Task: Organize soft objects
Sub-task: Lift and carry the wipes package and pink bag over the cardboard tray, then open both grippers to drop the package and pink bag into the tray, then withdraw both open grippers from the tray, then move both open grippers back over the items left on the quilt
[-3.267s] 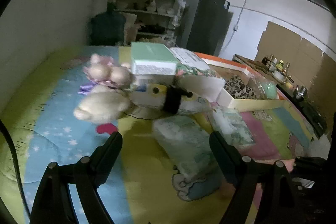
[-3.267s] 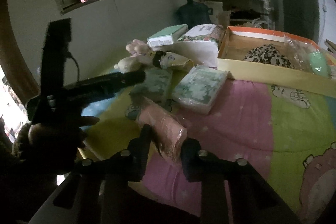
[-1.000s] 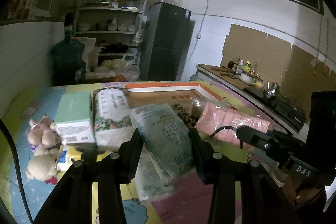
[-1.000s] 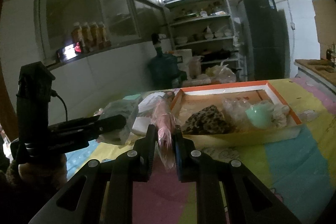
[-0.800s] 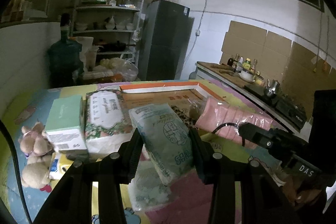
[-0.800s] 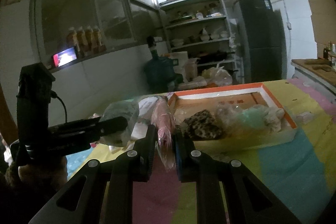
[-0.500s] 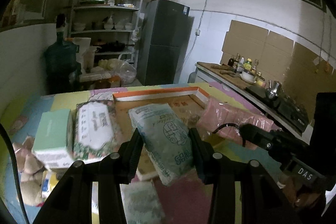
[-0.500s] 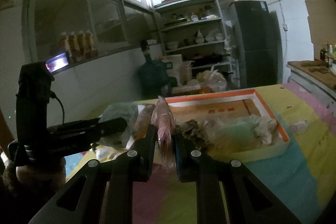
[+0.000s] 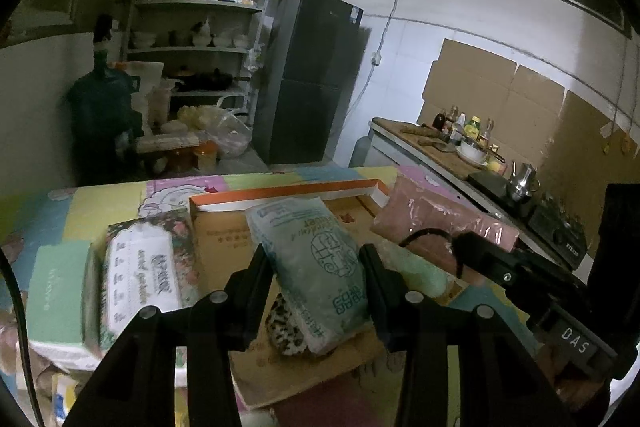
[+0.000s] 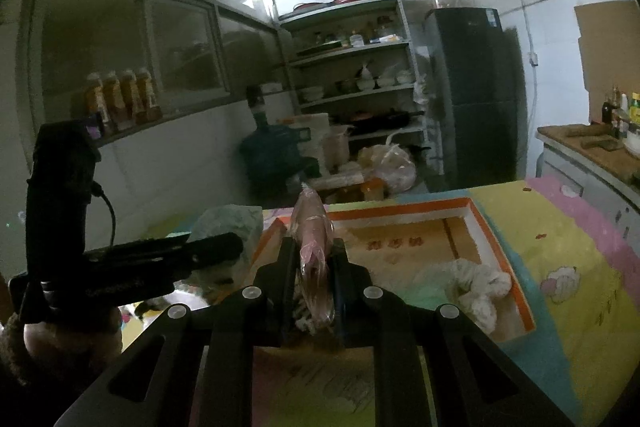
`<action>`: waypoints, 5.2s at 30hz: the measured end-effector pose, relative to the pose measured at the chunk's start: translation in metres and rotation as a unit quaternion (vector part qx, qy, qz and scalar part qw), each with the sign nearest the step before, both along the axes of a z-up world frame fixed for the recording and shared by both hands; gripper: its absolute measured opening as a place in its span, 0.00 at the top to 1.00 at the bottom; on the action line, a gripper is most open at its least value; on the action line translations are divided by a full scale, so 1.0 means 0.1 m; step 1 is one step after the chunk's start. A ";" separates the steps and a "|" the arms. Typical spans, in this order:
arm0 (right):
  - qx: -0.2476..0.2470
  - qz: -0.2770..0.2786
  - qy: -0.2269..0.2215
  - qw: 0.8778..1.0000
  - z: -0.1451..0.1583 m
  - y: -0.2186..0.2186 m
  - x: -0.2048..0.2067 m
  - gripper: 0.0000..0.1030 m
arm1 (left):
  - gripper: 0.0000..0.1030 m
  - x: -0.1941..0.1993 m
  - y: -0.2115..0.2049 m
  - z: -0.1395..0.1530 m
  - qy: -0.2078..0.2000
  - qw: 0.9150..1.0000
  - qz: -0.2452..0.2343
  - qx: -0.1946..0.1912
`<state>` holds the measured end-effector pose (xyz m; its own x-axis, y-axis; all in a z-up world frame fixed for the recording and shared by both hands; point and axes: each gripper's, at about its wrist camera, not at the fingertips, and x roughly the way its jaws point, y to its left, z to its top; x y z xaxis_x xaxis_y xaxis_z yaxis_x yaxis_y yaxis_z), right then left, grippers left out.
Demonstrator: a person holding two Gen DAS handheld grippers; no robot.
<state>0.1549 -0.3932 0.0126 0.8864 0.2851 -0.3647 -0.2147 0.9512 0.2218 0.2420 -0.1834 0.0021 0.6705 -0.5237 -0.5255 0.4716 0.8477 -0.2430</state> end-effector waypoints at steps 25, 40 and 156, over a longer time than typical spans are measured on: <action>0.018 -0.048 0.046 0.998 -0.30 -0.44 0.64 0.84 | 0.57 0.70 -0.46 -0.34 0.065 0.998 -0.006 0.018; 0.013 -0.050 0.088 0.995 -0.48 -0.48 0.85 0.84 | 0.57 0.85 -0.61 -0.58 0.096 0.994 -0.013 0.044; -0.012 0.004 0.068 0.998 -0.23 1.22 -0.52 0.29 | 0.14 -1.15 1.78 -0.23 -0.012 0.991 0.136 -0.006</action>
